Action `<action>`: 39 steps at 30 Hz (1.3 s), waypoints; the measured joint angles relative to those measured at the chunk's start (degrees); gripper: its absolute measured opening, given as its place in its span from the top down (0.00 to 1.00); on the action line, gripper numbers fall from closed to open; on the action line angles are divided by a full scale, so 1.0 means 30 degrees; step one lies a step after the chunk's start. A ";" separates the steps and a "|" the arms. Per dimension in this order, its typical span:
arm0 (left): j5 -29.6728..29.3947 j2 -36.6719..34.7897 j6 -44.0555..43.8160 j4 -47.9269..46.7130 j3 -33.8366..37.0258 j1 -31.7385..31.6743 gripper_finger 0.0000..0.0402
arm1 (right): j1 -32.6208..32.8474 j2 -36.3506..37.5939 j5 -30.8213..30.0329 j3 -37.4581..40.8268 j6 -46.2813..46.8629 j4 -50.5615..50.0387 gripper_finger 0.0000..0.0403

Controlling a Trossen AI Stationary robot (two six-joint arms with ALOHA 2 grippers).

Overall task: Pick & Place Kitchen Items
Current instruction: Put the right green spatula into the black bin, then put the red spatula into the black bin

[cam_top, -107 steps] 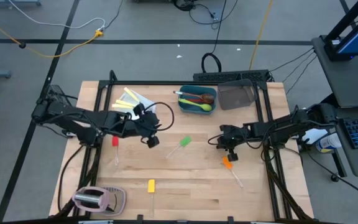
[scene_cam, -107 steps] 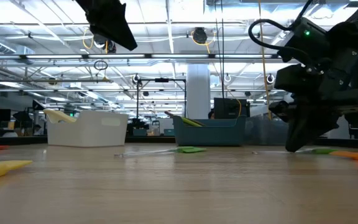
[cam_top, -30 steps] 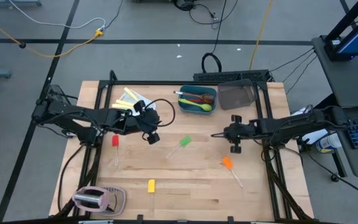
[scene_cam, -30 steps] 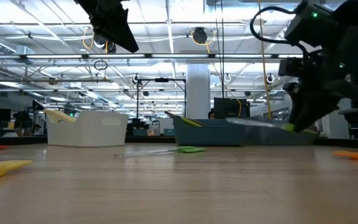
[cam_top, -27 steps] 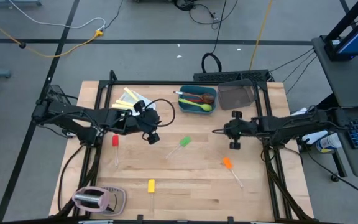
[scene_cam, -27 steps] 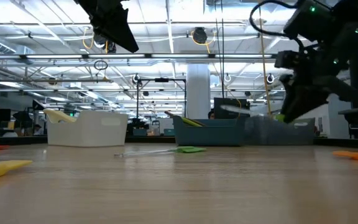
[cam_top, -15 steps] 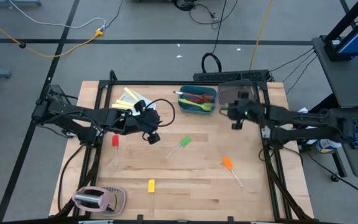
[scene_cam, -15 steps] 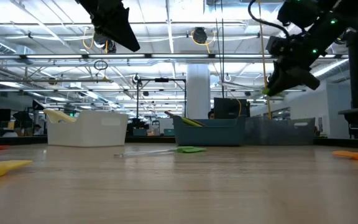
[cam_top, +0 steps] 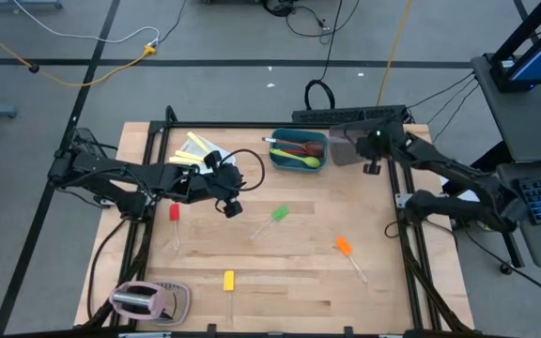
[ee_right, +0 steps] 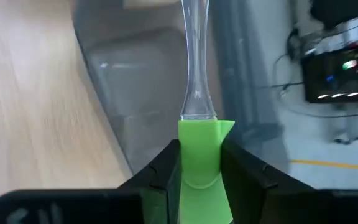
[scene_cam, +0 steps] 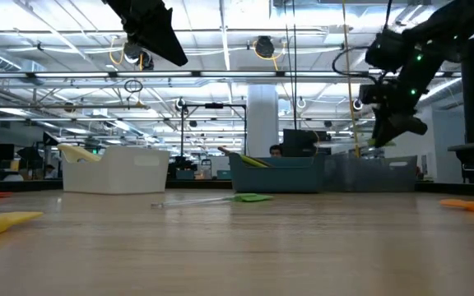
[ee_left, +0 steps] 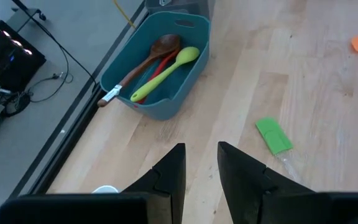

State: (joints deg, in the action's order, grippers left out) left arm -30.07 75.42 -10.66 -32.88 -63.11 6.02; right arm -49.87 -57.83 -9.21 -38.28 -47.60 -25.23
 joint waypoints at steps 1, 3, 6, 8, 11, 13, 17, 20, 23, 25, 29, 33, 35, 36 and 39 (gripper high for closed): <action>0.0001 -0.0006 -0.0049 -0.0001 0.0000 0.0000 0.76 | -0.0521 -0.0293 0.0358 0.0000 -0.0313 -0.0010 0.79; 0.0001 0.0000 -0.0055 0.0000 0.0000 0.0000 0.76 | -0.1435 -0.0909 0.0912 0.0000 -0.1025 0.0141 0.79; 0.0016 0.0000 -0.0095 -0.0007 0.0000 0.0000 0.76 | -0.2466 -0.1929 0.1691 -0.0007 -0.1783 0.0481 0.79; 0.0016 0.0000 -0.0103 -0.0007 0.0000 0.0000 0.76 | -0.2906 -0.2657 0.1770 -0.0007 -0.1862 0.0781 0.79; 0.0023 0.0000 -0.0100 -0.0007 0.0000 0.0000 0.76 | -0.3363 -0.3709 0.1550 -0.0015 -0.1577 0.1097 0.78; 0.0023 0.0000 -0.0132 -0.0007 0.0000 0.0000 0.76 | -0.3492 -0.4265 0.1513 -0.0015 -0.1338 0.1051 0.78; 0.0044 0.0000 -0.0499 -0.0041 0.0000 0.0022 0.76 | -0.3396 -0.4780 0.0205 -0.0015 -0.1002 0.1455 0.73; 0.0052 0.0000 -0.0558 -0.0076 0.0000 0.0113 0.76 | -0.3357 -0.4813 -0.0035 -0.0015 -0.0864 0.1556 0.67; 0.0061 0.0000 -0.0632 -0.0074 0.0000 0.0169 0.76 | -0.3357 -0.4813 0.0085 -0.0015 -0.0442 0.1717 0.61; 0.0074 0.0000 -0.0798 -0.0095 0.0000 0.0217 0.76 | -0.3350 -0.4813 0.0092 -0.0015 -0.0086 0.2020 0.58; 0.0067 0.0000 -0.0857 -0.0124 0.0000 0.0252 0.76 | -0.3350 -0.4808 0.0092 -0.0015 0.0551 0.2368 0.54; 0.0067 0.0000 -0.0927 -0.0124 0.0000 0.0255 0.76 | -0.3168 -0.4773 0.0000 -0.0015 0.0659 0.2409 0.54; 0.0067 0.0000 -0.1027 -0.0124 0.0000 0.0255 0.76 | -0.2908 -0.4546 -0.0103 -0.0015 0.0659 0.2429 0.54; 0.0067 0.0000 -0.1046 -0.0124 0.0000 0.0255 0.76 | -0.2682 -0.4361 -0.0389 -0.0015 0.0727 0.2508 0.54; 0.0067 0.0000 -0.1050 -0.0124 0.0000 0.0255 0.76 | -0.1986 -0.3545 -0.1030 -0.0015 0.1302 0.2609 0.54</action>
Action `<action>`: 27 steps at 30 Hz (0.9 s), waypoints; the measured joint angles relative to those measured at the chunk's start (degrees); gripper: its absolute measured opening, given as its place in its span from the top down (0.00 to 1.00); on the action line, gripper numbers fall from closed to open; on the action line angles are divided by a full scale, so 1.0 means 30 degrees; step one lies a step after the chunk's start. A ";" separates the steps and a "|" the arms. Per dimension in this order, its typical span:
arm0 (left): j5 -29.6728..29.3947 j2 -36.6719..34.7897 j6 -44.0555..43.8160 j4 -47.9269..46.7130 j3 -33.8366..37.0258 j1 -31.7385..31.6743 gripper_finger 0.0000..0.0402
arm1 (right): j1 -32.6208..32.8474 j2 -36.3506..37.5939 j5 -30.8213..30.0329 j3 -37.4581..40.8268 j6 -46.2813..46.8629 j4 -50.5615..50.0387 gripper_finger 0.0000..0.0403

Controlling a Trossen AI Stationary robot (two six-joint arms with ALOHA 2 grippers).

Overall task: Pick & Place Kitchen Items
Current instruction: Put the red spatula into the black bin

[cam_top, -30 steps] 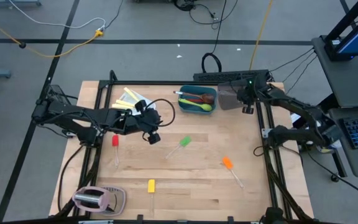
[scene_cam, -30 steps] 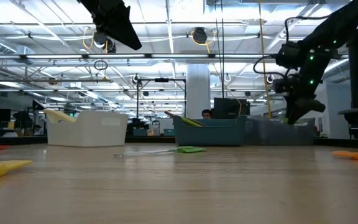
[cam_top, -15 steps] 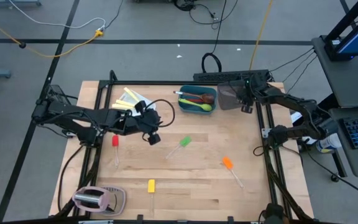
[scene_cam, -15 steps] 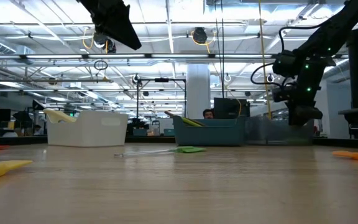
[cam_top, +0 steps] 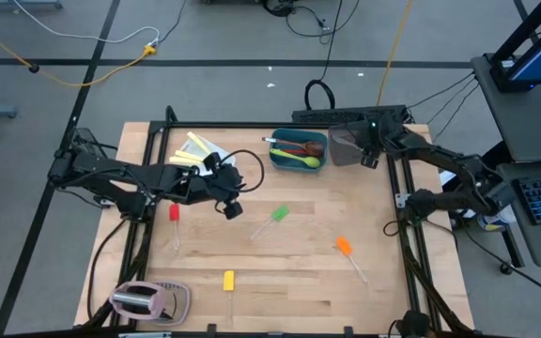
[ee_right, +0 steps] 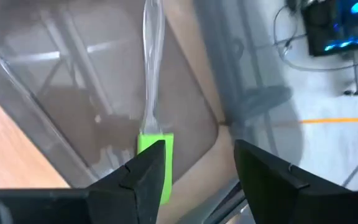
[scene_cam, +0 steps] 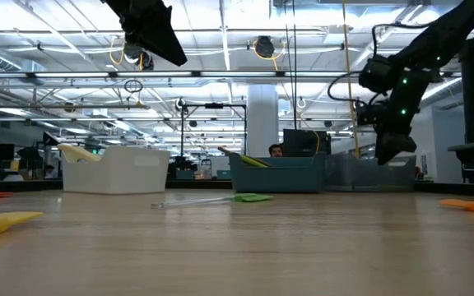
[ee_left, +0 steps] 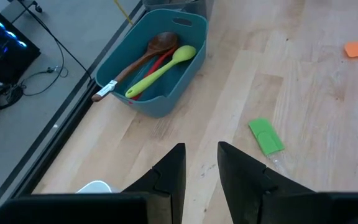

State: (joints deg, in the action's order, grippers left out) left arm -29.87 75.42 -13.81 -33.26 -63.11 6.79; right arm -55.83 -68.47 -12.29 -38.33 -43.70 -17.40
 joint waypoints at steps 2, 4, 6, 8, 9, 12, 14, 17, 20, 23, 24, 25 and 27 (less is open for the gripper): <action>0.0000 -0.0002 0.0004 0.0000 0.0000 0.0000 0.76 | 0.0485 0.0711 0.0125 0.0000 0.0704 -0.0042 0.54; -0.0007 0.0000 0.0004 0.0000 0.0000 0.0000 0.76 | 0.1041 0.1481 0.0117 0.0000 0.1524 -0.0183 0.54; -0.0006 0.0000 0.0004 0.0000 0.0000 0.0000 0.76 | 0.1652 0.2275 0.0124 0.0000 0.2475 -0.0306 0.54; -0.0007 0.0000 0.0004 0.0003 0.0000 0.0000 0.76 | 0.2312 0.3065 0.0125 0.0000 0.3597 -0.0354 0.55; -0.0004 -0.0004 -0.0011 0.0004 0.0000 0.0000 0.76 | 0.2660 0.3446 0.0149 0.0000 0.4135 -0.0320 0.55; -0.0007 0.0000 -0.0062 0.0002 0.0000 0.0002 0.76 | 0.3821 0.4539 0.0175 0.0000 0.5673 -0.0280 0.55; -0.0007 0.0000 -0.0062 0.0001 0.0000 0.0015 0.76 | 0.4685 0.5153 0.0189 0.0000 0.7065 -0.0289 0.55; -0.0007 0.0000 -0.0058 0.0007 0.0000 0.0015 0.76 | 0.6023 0.5848 0.0201 0.0000 0.9322 -0.0295 0.55; -0.0007 0.0000 -0.0055 0.0007 0.0000 0.0015 0.76 | 0.7402 0.6259 0.1271 0.0000 1.1554 -0.0310 0.55; -0.0007 0.0000 -0.0062 0.0007 0.0000 0.0015 0.76 | 0.8834 0.6418 0.3472 0.0000 1.4469 -0.0295 0.55; -0.0007 0.0000 -0.0074 0.0007 0.0000 0.0015 0.76 | 0.9369 0.6405 0.4192 0.0000 1.5224 -0.0320 0.55; -0.0013 0.0000 -0.0121 0.0007 0.0000 0.0015 0.76 | 0.9943 0.6397 0.4734 0.0007 1.5747 -0.0380 0.55; -0.0015 0.0000 -0.0414 0.0007 0.0000 0.0009 0.76 | 1.1184 0.6410 0.5609 0.0153 1.6446 -0.0319 0.55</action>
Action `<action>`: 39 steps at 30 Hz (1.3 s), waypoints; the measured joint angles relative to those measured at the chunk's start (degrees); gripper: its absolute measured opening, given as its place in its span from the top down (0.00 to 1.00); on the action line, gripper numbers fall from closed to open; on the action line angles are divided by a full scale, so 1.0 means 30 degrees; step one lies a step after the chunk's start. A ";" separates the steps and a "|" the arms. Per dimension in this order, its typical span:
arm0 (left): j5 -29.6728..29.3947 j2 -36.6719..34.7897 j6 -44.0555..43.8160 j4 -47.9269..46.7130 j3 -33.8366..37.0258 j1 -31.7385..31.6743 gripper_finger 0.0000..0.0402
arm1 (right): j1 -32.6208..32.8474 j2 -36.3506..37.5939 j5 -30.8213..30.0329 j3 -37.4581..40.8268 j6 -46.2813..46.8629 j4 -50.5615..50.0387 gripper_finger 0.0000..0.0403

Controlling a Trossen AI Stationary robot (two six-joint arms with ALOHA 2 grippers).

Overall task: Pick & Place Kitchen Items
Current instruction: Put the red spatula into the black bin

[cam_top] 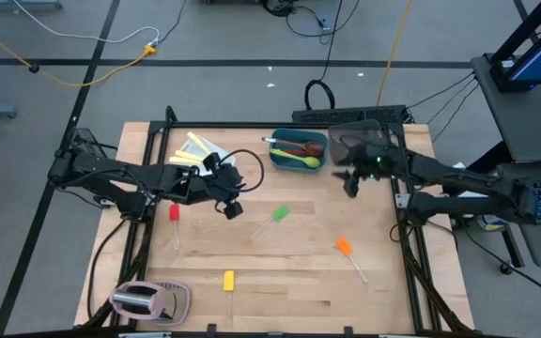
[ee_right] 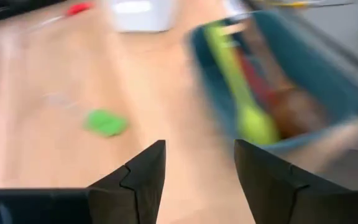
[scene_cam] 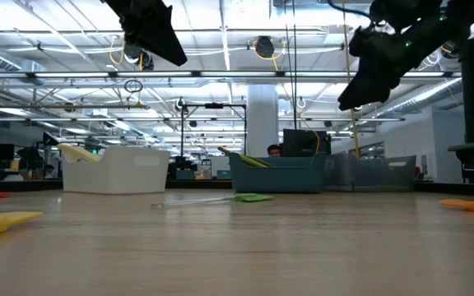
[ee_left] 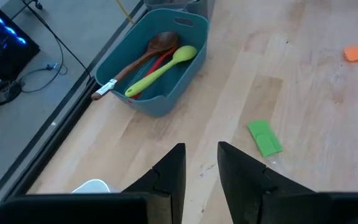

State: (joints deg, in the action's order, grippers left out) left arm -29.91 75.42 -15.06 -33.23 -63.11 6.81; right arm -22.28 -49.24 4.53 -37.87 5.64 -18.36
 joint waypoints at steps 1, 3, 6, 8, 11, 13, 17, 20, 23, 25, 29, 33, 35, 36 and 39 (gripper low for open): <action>-0.0005 0.0000 -0.0182 0.0005 0.0000 -0.0002 0.76 | 0.0716 -0.0002 0.0114 0.0114 0.0205 -0.0021 0.55; 0.0004 0.0000 -0.0556 0.0000 0.0000 0.0005 0.76 | 0.2125 -0.0014 0.0070 0.0375 0.0555 -0.0272 0.55; 0.0428 0.0000 -0.0945 0.0007 0.0000 0.0005 0.76 | 0.4142 -0.0012 0.0042 0.0870 0.1535 -0.0218 0.55; 0.0606 0.0000 -0.1517 0.0007 0.0000 0.0005 0.76 | 0.5417 -0.0012 -0.0047 0.1360 0.2288 0.0046 0.55; 0.0641 0.0000 -0.3306 0.0090 0.0101 0.0005 0.76 | 0.7001 -0.0020 -0.0824 0.2083 0.2864 0.0556 0.55; 0.0769 0.0000 -0.4057 -0.0015 0.0357 0.0005 0.76 | 0.7831 -0.0012 -0.1908 0.2613 0.2913 0.1155 0.55; 0.2863 0.0000 -0.3899 -0.0514 0.0697 0.0005 0.76 | 0.8818 -0.0012 -0.3200 0.3821 0.2909 0.3221 0.55; 0.4084 0.0000 -0.4463 -0.1213 0.0758 0.0027 0.76 | 0.9145 -0.0012 -0.3500 0.5018 0.2904 0.5599 0.55; 0.4085 0.0000 -0.6161 -0.2044 0.0758 0.0020 0.76 | 0.9320 -0.0012 -0.3497 0.6311 0.2896 0.8419 0.55; 0.4029 0.0000 -0.7699 -0.2918 0.0758 -0.0046 0.76 | 0.9391 -0.0012 -0.3497 0.7215 0.2803 1.0107 0.55; 0.4378 0.0011 -1.1106 -0.5360 0.0892 -0.0068 0.76 | 0.9396 -0.0012 -0.3497 0.8890 0.2816 1.2959 0.55; 0.5445 0.0160 -1.3829 -0.6215 0.2477 -0.0068 0.72 | 0.9396 -0.0012 -0.3497 0.9799 0.2744 1.4050 0.55; 0.6283 0.0134 -1.5007 -0.6290 0.3501 -0.0068 0.68 | 0.9396 -0.0012 -0.3497 0.9858 0.2743 1.3938 0.55; 0.6575 0.0124 -1.5564 -0.6289 0.4054 -0.0068 0.65 | 0.9396 -0.0012 -0.3497 0.9858 0.2743 1.3924 0.55; 0.7081 0.0138 -1.7384 -0.6429 0.5491 -0.0068 0.58 | 0.9396 -0.0012 -0.3497 0.9858 0.2448 1.4112 0.55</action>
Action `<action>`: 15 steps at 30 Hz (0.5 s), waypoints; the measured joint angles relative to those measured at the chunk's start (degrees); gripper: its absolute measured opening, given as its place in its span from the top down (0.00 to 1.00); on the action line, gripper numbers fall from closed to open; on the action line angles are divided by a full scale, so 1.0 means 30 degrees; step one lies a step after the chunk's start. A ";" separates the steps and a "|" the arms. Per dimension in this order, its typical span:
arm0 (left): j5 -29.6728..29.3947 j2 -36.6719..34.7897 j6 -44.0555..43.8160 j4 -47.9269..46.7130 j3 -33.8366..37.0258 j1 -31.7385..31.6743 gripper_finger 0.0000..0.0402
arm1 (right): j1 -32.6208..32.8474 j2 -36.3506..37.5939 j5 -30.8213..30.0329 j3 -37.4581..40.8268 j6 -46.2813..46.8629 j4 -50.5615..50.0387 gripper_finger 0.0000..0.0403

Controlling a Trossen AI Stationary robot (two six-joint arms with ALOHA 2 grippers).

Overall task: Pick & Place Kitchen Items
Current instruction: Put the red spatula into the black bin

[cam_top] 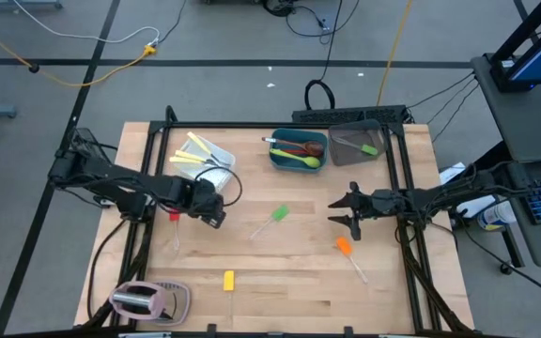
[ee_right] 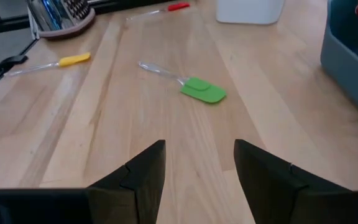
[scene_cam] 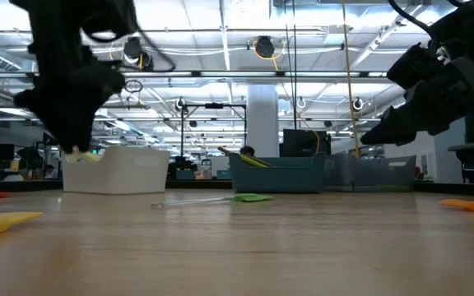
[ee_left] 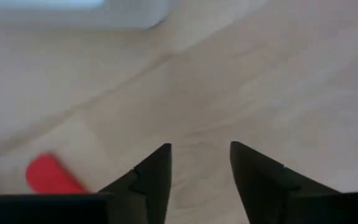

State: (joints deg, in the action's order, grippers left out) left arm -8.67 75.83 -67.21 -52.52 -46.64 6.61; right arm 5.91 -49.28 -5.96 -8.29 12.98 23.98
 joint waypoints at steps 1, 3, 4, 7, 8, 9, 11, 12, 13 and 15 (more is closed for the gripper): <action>0.0032 0.0000 -0.0758 -0.0098 0.0359 0.0000 0.56 | 0.0000 0.0000 -0.0007 0.0007 -0.0192 0.0099 0.55; 0.0212 -0.0007 -0.2510 -0.0741 0.0832 0.0000 0.51 | 0.0000 0.0000 -0.0007 0.0002 -0.0552 0.0372 0.55; 0.0567 -0.0008 -0.3230 -0.1199 0.0959 0.0000 0.50 | 0.0000 0.0000 -0.0007 0.0007 -0.0640 0.0482 0.55; 0.1930 -0.0015 -0.4499 -0.2492 0.1066 0.0000 0.45 | 0.0000 0.0000 -0.0007 0.0007 -0.0664 0.0505 0.55; 0.2191 -0.0015 -0.4743 -0.2765 0.1066 0.0024 0.45 | 0.0000 0.0000 -0.0007 0.0007 -0.0615 0.0505 0.55; 0.2257 -0.0015 -0.4952 -0.2974 0.1066 0.0117 0.44 | 0.0000 0.0000 -0.0007 0.0003 -0.0605 0.0505 0.55; 0.2178 -0.0015 -0.5483 -0.3461 0.1066 0.0347 0.43 | -0.0003 0.0000 -0.0013 0.0003 -0.0594 0.0505 0.55; 0.2133 -0.0015 -0.5752 -0.3668 0.1066 0.0438 0.43 | -0.0024 0.0000 -0.0066 0.0001 -0.0651 0.0511 0.55; 0.2038 -0.0022 -0.6038 -0.3742 0.1104 0.0542 0.43 | -0.0071 0.0000 -0.0132 0.0004 -0.0866 0.0512 0.55; 0.2026 -0.0035 -0.6733 -0.3597 0.1463 0.0790 0.43 | -0.0109 0.0000 -0.0590 0.0001 -0.1395 0.0512 0.55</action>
State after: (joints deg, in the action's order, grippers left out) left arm -2.59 75.73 -87.41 -63.31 -42.25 8.98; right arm 5.58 -49.28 -7.73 -8.29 8.80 25.52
